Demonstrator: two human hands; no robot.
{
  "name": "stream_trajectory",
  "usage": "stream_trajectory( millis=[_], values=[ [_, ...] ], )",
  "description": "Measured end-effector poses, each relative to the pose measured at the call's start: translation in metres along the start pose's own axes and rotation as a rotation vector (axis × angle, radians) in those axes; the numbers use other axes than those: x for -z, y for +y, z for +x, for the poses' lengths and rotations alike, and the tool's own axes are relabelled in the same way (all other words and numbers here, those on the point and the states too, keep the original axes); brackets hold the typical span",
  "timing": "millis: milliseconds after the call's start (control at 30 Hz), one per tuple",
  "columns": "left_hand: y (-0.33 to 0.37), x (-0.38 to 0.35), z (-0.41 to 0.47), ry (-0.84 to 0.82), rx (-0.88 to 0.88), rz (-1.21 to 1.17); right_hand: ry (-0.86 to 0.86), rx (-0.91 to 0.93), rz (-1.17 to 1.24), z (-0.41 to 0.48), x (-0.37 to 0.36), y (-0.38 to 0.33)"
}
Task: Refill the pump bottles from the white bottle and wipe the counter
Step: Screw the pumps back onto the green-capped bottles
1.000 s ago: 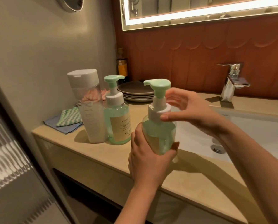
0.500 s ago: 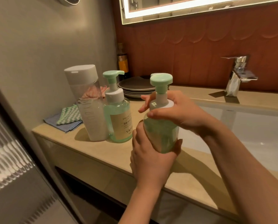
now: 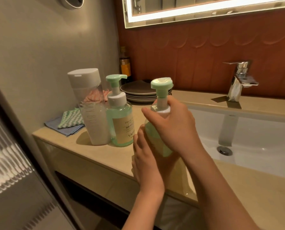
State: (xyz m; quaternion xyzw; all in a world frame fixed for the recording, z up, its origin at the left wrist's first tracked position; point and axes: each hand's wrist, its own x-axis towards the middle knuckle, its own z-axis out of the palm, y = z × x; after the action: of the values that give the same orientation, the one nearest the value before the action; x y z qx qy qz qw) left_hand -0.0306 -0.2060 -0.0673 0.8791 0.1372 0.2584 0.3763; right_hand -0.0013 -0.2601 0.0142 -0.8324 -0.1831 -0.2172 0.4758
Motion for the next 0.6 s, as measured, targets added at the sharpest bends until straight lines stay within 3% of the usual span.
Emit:
stream_trajectory(
  millis=[67, 200, 300, 433, 600],
  values=[
    [-0.001, -0.002, -0.003, 0.045, -0.027, -0.045, -0.182, 0.008, 0.183, 0.006, 0.014, 0.006],
    [0.004, -0.001, -0.003, 0.081, -0.038, -0.123, -0.755, 0.006, 0.464, 0.039, 0.047, 0.031],
    [0.002, -0.001, -0.002, 0.074, -0.043, -0.147, -0.932, -0.028, 0.512, 0.061, 0.047, 0.042],
    [0.003, 0.0, -0.003, 0.06, -0.03, -0.168, -0.993, -0.001, 0.565, 0.067, 0.034, 0.038],
    [0.002, -0.003, -0.001, 0.069, -0.005, -0.166, -0.796, 0.063, 0.546, 0.053, 0.024, 0.033]
  ],
)
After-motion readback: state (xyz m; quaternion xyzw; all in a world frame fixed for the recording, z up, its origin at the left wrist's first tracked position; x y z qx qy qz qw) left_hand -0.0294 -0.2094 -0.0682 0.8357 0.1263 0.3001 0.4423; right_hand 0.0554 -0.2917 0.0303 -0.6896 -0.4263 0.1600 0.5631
